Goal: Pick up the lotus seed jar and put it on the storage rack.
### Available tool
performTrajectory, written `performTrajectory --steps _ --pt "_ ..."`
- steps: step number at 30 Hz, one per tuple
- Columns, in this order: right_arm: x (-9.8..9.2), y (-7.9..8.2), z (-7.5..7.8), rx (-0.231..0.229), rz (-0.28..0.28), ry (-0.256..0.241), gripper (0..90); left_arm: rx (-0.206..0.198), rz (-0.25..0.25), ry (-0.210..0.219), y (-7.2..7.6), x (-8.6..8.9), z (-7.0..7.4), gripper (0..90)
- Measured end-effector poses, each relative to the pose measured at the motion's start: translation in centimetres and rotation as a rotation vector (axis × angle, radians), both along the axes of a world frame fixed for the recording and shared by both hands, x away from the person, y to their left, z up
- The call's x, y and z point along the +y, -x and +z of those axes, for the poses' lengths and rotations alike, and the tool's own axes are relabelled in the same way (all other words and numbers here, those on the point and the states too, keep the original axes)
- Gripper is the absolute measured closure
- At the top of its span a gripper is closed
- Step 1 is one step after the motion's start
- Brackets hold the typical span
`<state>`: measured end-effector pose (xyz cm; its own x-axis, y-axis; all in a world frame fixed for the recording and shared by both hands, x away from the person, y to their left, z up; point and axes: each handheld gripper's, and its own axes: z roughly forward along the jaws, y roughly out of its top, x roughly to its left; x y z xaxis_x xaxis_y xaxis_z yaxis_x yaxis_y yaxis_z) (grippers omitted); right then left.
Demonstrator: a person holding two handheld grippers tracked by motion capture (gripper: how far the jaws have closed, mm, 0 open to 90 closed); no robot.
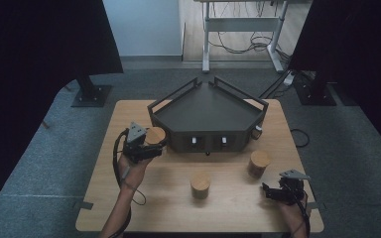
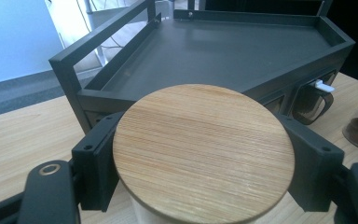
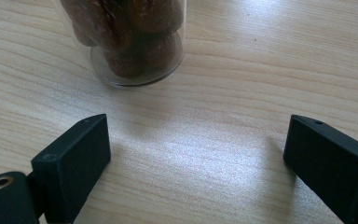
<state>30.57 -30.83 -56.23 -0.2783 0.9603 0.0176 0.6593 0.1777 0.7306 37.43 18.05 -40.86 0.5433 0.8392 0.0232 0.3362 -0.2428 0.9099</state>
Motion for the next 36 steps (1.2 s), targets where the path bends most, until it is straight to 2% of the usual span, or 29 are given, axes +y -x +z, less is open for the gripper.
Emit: performTrajectory --steps 4,15,36 --pt "0.0 0.0 0.0 0.0 0.001 0.001 6.6 -0.001 -0.003 0.007 -0.2 -0.1 0.2 23.8" --pt "0.0 0.0 0.0 -0.001 0.002 0.001 6.6 -0.007 -0.008 -0.006 -0.9 -0.6 1.0 23.8" --pt "0.0 0.0 0.0 0.0 0.002 0.0 6.6 -0.003 -0.003 0.01 -2.0 -0.6 2.0 23.8"
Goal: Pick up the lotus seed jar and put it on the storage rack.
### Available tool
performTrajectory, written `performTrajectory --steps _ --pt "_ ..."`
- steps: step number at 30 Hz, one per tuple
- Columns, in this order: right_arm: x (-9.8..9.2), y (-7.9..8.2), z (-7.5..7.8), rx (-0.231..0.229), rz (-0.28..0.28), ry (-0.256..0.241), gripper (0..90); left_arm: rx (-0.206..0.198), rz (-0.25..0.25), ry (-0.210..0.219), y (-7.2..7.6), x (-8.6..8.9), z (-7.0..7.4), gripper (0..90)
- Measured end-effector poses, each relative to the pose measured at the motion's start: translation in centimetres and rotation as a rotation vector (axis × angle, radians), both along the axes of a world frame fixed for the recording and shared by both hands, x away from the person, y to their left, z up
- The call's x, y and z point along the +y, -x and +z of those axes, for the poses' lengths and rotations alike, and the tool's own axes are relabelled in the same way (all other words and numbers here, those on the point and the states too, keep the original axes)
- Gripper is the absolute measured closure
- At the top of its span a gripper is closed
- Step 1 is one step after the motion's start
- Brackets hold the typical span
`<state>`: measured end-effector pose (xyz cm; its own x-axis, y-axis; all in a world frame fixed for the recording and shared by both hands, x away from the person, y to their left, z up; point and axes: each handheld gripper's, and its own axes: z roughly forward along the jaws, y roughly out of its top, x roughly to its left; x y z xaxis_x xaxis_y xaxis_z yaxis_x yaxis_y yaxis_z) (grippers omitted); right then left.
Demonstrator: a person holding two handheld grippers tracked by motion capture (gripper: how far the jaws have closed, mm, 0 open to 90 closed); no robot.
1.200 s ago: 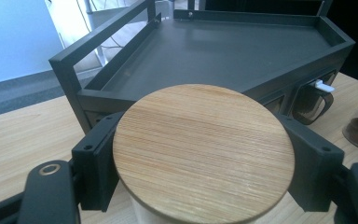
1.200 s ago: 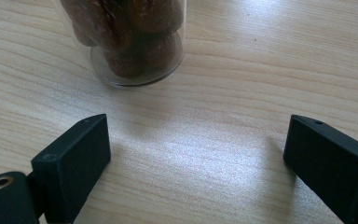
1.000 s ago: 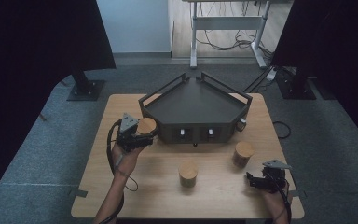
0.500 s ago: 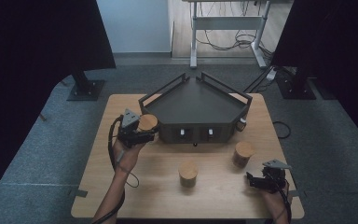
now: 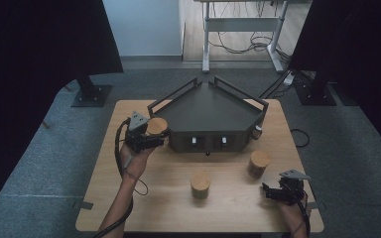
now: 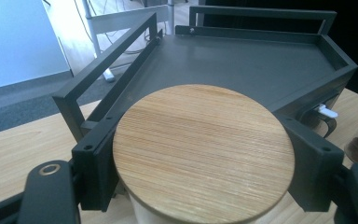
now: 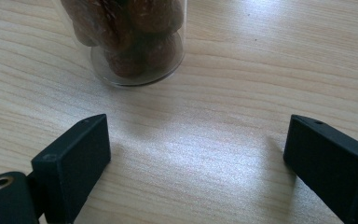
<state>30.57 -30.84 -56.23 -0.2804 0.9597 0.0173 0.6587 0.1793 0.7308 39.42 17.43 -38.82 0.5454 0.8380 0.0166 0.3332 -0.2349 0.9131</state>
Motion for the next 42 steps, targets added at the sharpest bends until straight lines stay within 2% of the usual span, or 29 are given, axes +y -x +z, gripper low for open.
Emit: performTrajectory --steps 42 --pt "0.0 0.0 0.0 0.0 0.002 -0.001 6.6 0.004 0.006 0.016 -2.2 -1.3 1.3 23.8"
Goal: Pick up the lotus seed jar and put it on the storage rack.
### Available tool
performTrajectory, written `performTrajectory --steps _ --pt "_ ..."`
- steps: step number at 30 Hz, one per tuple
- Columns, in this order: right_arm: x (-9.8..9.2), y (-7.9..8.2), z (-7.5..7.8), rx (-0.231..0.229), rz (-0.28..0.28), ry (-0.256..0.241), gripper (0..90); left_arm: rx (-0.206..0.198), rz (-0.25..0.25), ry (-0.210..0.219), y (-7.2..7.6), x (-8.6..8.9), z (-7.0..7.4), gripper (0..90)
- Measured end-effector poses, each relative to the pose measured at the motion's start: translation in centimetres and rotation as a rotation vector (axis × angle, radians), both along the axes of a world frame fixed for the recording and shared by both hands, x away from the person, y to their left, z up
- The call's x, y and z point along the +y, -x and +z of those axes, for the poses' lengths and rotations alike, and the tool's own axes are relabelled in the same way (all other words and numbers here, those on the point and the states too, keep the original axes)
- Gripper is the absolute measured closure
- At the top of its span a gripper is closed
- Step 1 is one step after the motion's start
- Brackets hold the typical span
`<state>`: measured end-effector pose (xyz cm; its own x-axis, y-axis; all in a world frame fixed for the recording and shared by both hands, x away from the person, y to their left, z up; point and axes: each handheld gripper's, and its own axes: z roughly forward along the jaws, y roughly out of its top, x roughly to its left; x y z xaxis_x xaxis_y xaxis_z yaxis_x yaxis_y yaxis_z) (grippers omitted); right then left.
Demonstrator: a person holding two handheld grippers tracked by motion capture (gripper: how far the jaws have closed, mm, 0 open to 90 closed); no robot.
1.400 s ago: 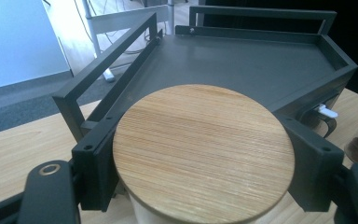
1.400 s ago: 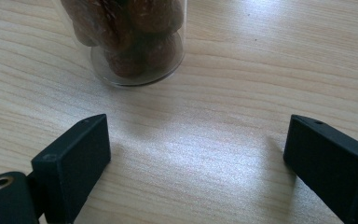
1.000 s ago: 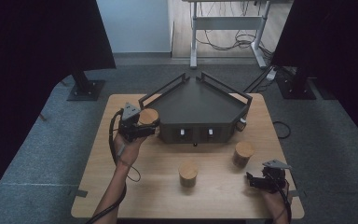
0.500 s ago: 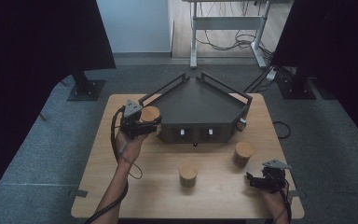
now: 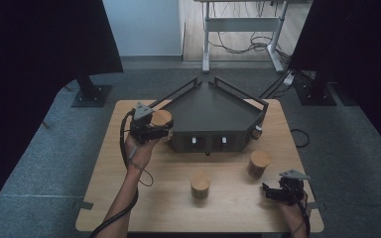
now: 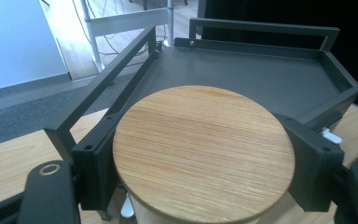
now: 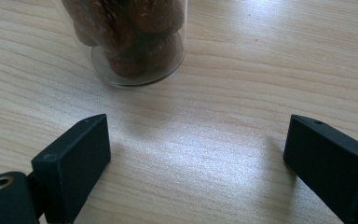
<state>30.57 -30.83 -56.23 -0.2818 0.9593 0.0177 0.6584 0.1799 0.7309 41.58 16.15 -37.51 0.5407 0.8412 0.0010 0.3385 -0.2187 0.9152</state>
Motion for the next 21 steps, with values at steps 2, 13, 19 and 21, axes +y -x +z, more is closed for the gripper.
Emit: performTrajectory --steps 2,13,19,21 --pt "0.0 0.0 0.0 0.0 0.0 0.0 6.6 0.001 0.003 0.003 -0.2 0.0 0.0 23.8" --pt "0.0 0.0 0.0 0.0 0.001 0.0 6.6 0.004 0.01 0.013 -1.0 -0.2 0.3 23.8" --pt "0.0 0.0 0.0 0.0 0.002 0.0 6.6 0.005 0.011 0.005 -1.5 -0.5 0.5 23.8" --pt "0.0 0.0 0.0 0.001 0.002 0.0 6.6 0.006 0.012 0.003 -1.6 -0.6 0.5 23.8"
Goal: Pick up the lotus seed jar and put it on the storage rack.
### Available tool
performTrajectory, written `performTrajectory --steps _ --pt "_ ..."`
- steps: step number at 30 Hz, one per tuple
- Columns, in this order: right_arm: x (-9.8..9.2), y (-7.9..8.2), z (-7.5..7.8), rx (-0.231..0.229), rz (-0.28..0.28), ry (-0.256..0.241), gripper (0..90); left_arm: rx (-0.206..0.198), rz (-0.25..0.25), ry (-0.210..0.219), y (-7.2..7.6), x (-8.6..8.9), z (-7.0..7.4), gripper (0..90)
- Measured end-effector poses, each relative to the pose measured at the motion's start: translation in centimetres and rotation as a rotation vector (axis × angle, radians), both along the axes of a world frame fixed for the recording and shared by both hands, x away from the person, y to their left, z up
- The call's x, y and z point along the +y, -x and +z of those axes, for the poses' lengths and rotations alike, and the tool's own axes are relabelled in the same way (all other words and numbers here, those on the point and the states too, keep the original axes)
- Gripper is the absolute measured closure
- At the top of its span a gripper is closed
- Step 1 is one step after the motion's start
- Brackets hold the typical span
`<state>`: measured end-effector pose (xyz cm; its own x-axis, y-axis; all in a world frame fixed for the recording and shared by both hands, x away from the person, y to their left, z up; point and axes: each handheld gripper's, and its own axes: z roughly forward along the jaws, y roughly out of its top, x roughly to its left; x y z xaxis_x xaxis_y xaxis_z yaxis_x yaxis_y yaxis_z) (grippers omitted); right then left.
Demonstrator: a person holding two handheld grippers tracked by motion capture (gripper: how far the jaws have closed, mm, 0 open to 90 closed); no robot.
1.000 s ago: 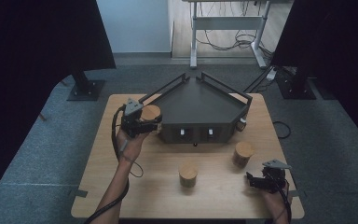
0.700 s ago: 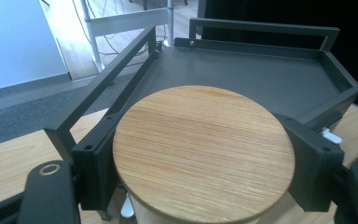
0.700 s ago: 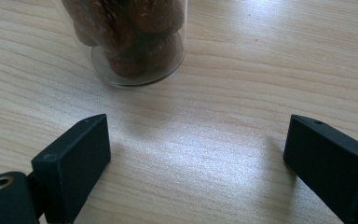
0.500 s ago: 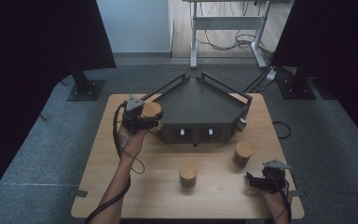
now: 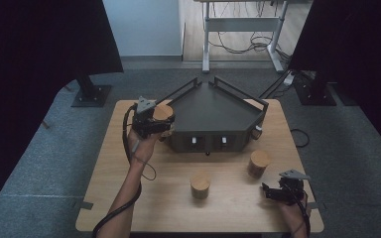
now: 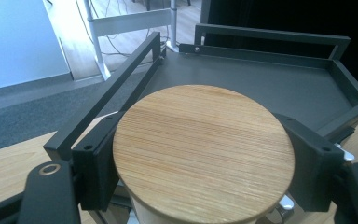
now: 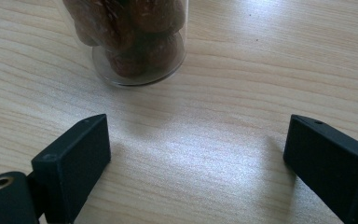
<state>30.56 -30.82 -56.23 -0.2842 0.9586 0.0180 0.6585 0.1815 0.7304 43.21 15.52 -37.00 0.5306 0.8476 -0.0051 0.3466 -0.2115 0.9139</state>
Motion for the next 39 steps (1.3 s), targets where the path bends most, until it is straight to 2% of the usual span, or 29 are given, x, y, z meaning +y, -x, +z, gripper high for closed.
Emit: performTrajectory --steps 17,39 --pt "0.0 0.0 0.0 -0.001 0.006 0.0 6.6 -0.002 0.015 -0.009 -1.4 -0.9 0.1 23.8" --pt "0.0 0.0 0.0 0.0 0.006 0.0 6.5 -0.012 0.02 0.007 -2.9 -1.5 0.1 23.8"
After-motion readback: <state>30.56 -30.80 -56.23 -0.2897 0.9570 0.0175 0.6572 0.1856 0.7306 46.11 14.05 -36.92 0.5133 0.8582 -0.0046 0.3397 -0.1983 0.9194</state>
